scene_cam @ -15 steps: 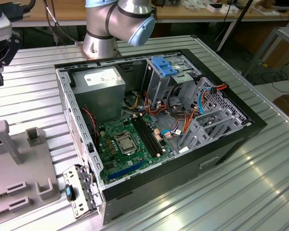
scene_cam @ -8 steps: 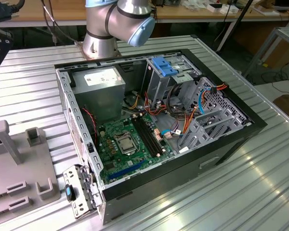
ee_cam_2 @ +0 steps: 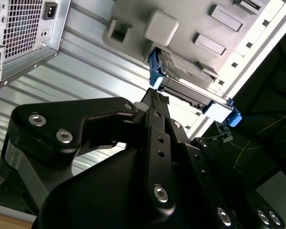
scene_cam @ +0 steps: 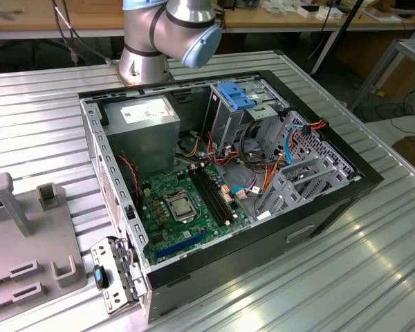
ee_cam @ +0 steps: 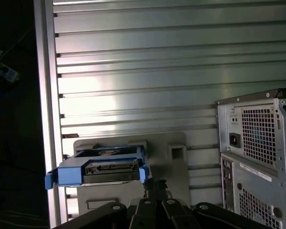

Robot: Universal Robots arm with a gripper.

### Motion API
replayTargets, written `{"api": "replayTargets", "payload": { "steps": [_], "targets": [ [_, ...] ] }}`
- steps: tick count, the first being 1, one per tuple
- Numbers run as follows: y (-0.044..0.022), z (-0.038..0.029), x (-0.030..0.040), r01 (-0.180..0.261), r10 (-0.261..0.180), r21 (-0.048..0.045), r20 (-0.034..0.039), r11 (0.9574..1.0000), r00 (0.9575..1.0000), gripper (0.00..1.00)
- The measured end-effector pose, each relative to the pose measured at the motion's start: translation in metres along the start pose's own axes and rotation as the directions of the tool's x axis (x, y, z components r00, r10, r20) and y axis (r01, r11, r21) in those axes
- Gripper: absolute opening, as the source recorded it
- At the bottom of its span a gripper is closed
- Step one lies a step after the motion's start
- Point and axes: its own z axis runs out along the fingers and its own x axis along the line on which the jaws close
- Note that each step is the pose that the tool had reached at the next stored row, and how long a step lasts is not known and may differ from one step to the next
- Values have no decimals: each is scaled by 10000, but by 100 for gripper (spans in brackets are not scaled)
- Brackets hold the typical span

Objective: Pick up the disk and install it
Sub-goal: 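Reach for the disk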

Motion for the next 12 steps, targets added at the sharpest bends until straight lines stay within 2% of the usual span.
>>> {"api": "replayTargets", "payload": {
  "steps": [12],
  "targets": [
    [-15,-6,485,5,-5,-1,1,10000,10000,11]
  ]
}}
